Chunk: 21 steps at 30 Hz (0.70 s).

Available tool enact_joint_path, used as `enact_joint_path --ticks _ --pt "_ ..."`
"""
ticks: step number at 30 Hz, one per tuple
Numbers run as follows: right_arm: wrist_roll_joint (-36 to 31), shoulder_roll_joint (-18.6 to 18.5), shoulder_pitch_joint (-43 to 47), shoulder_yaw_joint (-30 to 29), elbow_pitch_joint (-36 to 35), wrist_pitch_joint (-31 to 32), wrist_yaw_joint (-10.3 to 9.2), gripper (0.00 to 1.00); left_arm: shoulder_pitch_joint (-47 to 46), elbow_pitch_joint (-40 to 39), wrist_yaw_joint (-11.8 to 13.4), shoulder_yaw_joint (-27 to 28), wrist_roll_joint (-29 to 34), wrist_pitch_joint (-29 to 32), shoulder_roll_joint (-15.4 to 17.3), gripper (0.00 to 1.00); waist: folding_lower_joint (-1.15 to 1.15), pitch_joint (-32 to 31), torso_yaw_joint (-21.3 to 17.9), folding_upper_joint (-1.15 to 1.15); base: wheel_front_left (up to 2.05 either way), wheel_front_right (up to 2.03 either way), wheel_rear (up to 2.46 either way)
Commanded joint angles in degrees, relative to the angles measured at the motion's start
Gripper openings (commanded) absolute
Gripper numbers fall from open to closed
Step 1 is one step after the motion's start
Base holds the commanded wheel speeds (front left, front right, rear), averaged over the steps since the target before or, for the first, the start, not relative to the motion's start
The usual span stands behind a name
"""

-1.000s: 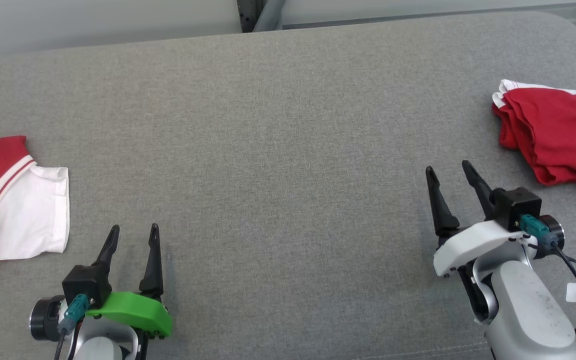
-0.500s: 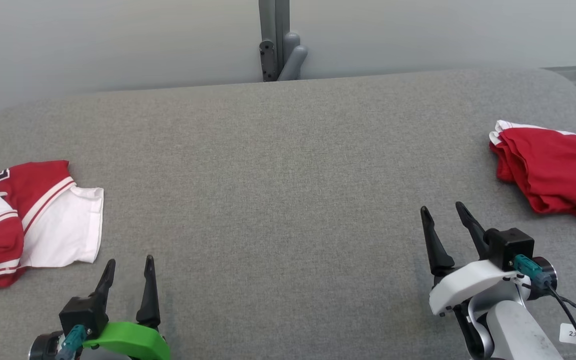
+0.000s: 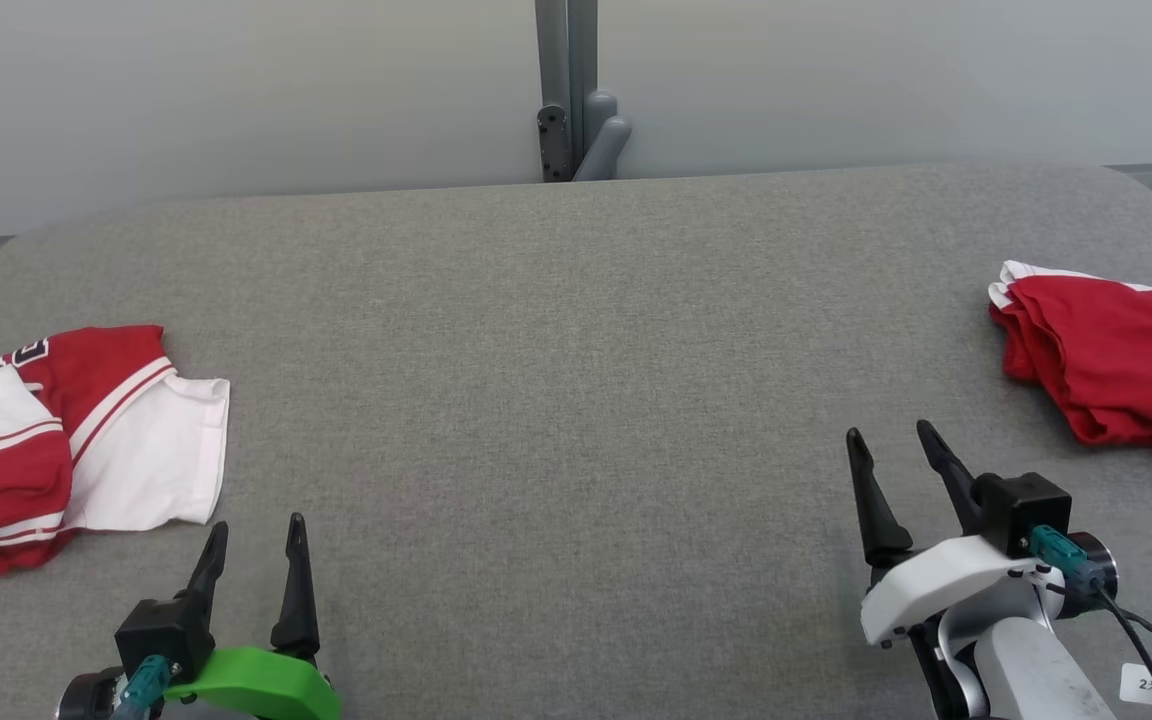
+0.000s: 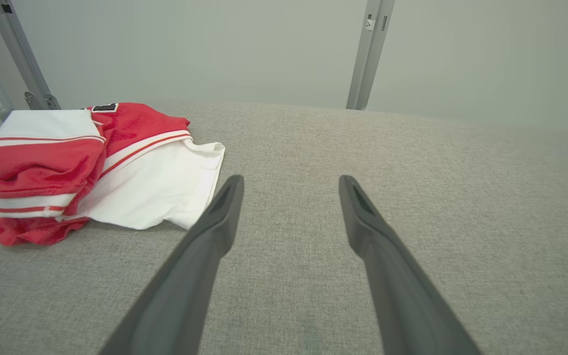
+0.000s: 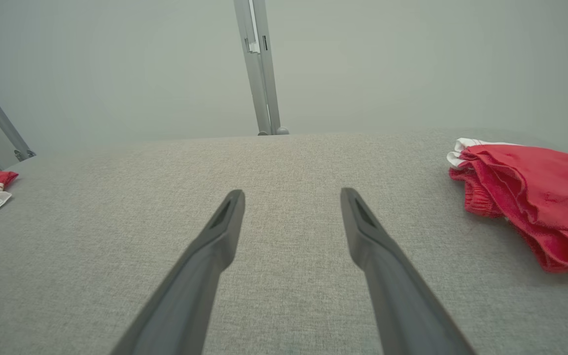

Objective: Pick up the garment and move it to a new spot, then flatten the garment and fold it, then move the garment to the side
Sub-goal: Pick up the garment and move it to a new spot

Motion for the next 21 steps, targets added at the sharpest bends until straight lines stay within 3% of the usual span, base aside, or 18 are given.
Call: enact_joint_path --ticks 1,4,21 --pt "-0.06 -0.02 0.80 0.36 0.03 -0.01 -0.08 1.00 0.41 0.01 0.23 -0.15 -0.28 0.01 0.07 1.00 0.00 0.54 0.93 0.00 0.00 0.00 0.00" --pt "-0.04 -0.02 0.43 1.24 -0.30 -0.01 -0.08 1.00 -0.43 -0.11 0.57 -0.52 -0.71 0.01 0.08 1.00 0.00 1.74 3.14 0.00 0.00 0.00 0.00" --pt "2.26 -1.57 -3.17 9.91 1.47 -0.01 -0.09 1.00 0.23 1.67 1.91 3.25 -2.89 0.01 0.08 1.00 0.00 4.62 26.43 0.00 0.00 0.00 0.00"
